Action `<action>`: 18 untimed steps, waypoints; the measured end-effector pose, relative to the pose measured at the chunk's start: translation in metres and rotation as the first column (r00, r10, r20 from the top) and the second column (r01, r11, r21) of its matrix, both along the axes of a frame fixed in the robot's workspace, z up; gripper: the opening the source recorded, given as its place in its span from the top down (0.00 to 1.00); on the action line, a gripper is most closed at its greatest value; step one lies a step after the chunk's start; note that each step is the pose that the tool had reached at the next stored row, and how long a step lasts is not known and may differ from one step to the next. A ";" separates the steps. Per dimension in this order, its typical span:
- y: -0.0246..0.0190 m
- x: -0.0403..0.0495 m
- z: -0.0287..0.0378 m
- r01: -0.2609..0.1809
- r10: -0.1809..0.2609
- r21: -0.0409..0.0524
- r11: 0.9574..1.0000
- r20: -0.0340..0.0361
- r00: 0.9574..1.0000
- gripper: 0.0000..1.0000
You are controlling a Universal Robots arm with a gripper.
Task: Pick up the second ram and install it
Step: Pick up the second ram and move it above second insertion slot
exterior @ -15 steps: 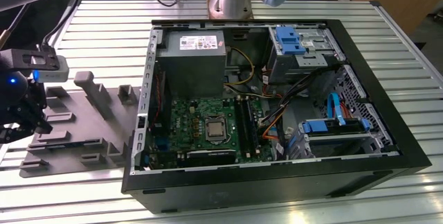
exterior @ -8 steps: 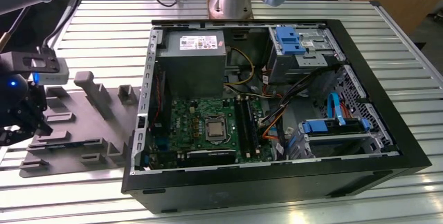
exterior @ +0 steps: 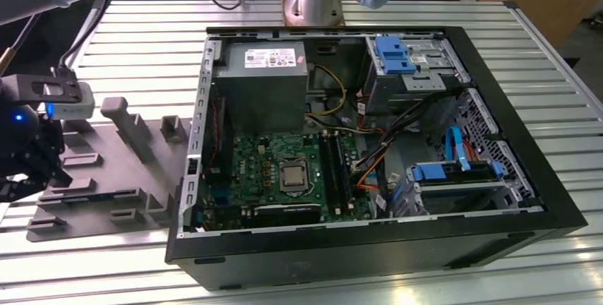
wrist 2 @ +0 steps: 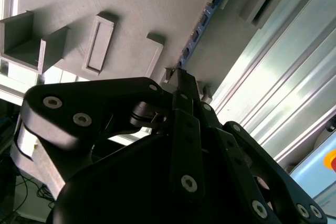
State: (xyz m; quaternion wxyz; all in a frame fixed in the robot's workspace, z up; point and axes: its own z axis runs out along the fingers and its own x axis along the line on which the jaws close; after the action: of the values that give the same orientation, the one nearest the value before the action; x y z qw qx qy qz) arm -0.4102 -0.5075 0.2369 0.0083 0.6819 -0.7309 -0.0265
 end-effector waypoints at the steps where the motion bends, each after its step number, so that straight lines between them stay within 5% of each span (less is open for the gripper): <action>1: -0.0002 0.0001 -0.0003 0.000 0.000 0.000 1.000 0.000 1.000 0.89; 18: -0.0023 0.0039 -0.0055 0.000 0.000 0.000 1.000 0.000 1.000 0.89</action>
State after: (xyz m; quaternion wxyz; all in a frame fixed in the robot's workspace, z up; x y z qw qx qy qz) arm -0.4063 -0.5098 0.2314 0.0084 0.6819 -0.7309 -0.0266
